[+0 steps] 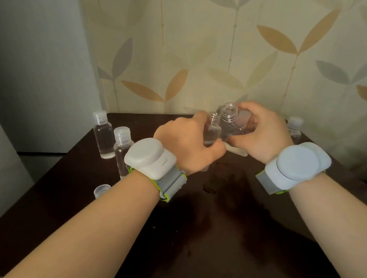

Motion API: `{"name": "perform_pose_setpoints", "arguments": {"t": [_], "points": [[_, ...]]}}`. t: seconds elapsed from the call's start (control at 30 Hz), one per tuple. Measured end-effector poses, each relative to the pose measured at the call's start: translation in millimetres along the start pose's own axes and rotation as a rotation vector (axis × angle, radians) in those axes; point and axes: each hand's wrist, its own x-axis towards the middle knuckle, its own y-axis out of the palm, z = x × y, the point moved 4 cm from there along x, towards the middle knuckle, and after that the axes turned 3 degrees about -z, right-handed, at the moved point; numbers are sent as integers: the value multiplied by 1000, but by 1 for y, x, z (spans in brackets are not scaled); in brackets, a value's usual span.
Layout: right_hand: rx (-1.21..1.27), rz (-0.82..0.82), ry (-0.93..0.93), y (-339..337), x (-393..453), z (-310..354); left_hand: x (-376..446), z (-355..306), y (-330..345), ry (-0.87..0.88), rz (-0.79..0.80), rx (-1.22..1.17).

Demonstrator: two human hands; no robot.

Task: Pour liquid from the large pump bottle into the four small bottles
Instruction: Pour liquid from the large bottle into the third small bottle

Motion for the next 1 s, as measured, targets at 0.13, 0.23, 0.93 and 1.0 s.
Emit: {"name": "perform_pose_setpoints", "arguments": {"t": [0.13,0.23,0.93,1.0], "points": [[-21,-65,-80,3,1,-6,3,8,1,68,92,66],[-68,-79,-161,4,-6,-1,-6,15,0,86,157,-16],[-87,-130,-268,-2,-22,9,-21,15,4,113,303,-458],[-101,-137,-283,-1,-22,10,-21,15,3,107,306,-458]]}}
